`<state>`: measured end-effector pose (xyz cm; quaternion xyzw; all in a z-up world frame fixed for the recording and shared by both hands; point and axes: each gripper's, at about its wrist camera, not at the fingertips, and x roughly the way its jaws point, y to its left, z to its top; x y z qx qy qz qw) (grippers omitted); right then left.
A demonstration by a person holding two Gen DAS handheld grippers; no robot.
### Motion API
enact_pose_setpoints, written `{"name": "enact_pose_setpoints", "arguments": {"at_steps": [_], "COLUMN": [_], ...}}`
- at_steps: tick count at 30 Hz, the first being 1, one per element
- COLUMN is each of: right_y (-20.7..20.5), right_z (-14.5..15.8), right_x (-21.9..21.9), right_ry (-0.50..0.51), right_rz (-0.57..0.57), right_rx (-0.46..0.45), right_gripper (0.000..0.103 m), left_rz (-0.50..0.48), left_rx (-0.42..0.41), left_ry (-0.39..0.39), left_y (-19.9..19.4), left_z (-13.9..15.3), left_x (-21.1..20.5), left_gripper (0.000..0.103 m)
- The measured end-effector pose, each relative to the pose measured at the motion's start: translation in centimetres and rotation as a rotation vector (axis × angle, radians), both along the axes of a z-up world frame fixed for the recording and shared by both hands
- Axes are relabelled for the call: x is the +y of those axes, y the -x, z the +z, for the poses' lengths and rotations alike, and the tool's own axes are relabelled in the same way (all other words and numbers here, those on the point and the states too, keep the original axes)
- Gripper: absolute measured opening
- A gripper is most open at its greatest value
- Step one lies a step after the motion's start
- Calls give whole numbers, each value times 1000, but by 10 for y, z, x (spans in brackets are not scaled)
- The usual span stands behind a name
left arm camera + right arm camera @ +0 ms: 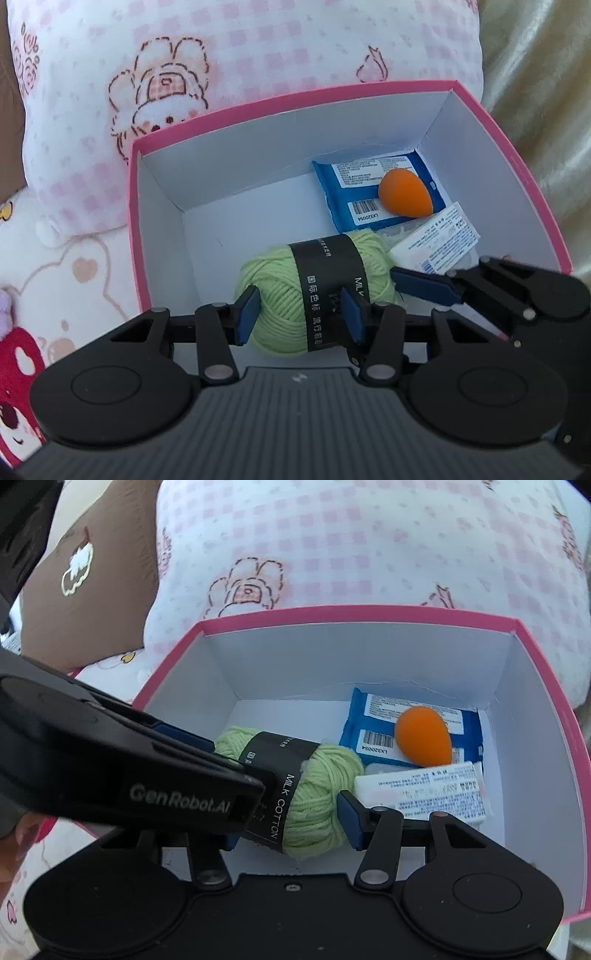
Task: Organize objects
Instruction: 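Lower the yarn ball into the pink box and open the left gripper, then withdraw the left tool from the pink box toward the purple plush toy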
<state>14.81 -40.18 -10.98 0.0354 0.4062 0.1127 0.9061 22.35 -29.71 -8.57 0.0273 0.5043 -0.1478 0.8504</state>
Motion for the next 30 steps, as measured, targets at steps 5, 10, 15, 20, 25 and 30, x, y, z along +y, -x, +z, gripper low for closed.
{"name": "enact_pose_setpoints", "arguments": {"at_steps": [5, 10, 15, 20, 25, 30], "right_y": [18, 32, 38, 42, 49, 69], "right_z": [10, 19, 28, 34, 43, 62], "right_x": [1, 7, 15, 19, 19, 27], "right_ry": [-40, -103, -104, -77, -66, -22], "right_rz": [-46, -68, -54, -54, -66, -70], "right_rx": [-34, -59, -63, -69, -59, -71], "right_gripper": [60, 63, 64, 64, 64, 64], "left_rz": [-2, 6, 21, 32, 25, 7], "left_rx": [-24, -7, -29, -19, -1, 37], "left_ry": [28, 95, 133, 175, 183, 196], "left_y": [4, 7, 17, 24, 35, 55], "left_z": [3, 9, 25, 39, 52, 73], "left_x": [9, 25, 41, 58, 72, 86], "left_gripper": [50, 50, 51, 51, 51, 52]}}
